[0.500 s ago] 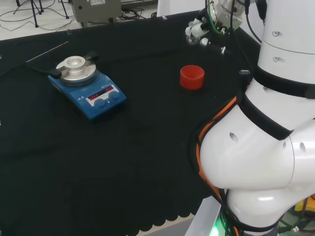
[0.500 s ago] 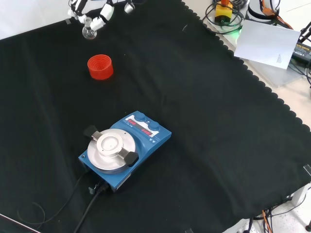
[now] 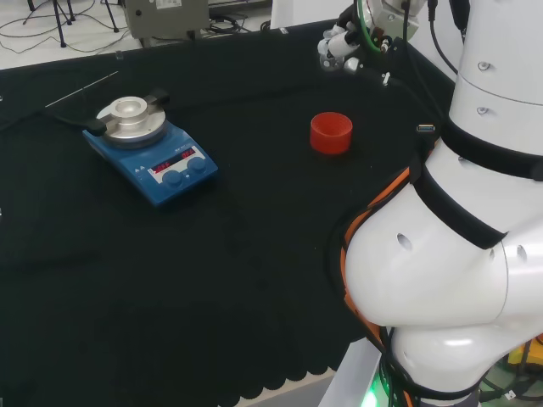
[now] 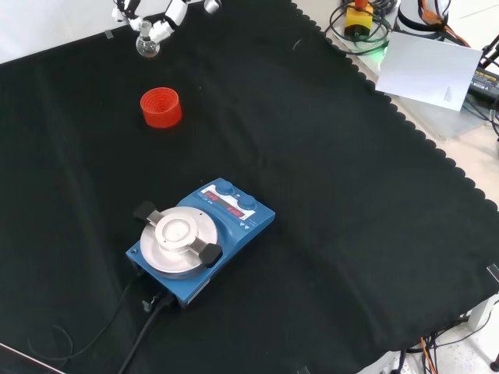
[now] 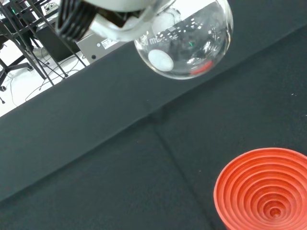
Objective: Place the round-bottom flask on the heater.
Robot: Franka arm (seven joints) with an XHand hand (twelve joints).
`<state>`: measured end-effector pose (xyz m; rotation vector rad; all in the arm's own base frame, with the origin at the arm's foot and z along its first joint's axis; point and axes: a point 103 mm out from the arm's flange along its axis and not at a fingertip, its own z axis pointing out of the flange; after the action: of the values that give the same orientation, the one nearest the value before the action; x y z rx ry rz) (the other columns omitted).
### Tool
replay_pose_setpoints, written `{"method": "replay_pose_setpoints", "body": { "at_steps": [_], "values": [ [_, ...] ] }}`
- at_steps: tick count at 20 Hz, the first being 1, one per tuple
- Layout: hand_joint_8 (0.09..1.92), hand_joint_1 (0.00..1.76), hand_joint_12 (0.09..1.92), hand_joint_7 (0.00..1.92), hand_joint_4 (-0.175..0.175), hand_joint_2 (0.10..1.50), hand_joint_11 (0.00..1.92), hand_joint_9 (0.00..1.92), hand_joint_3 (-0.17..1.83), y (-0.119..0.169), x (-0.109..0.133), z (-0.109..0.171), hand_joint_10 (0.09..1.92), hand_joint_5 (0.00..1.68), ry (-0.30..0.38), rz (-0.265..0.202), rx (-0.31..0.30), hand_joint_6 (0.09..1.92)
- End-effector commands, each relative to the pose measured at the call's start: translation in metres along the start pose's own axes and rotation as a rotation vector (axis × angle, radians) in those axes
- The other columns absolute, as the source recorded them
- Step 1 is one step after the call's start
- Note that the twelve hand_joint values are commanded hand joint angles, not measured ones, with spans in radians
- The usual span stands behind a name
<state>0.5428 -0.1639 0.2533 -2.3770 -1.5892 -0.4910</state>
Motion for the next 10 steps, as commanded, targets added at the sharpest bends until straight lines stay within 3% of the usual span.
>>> {"method": "replay_pose_setpoints", "body": {
  "at_steps": [1,10],
  "values": [
    [0.58,1.08,1.32,0.57,0.14,0.67,0.21,0.71,0.86,-0.003,0.014,-0.005,0.56,1.06,-0.003,-0.023,0.01,1.13],
    [0.58,1.08,1.32,0.57,0.14,0.67,0.22,0.71,0.86,-0.007,0.067,-0.008,0.56,1.06,0.0,-0.105,0.035,1.13]
  ]
}}
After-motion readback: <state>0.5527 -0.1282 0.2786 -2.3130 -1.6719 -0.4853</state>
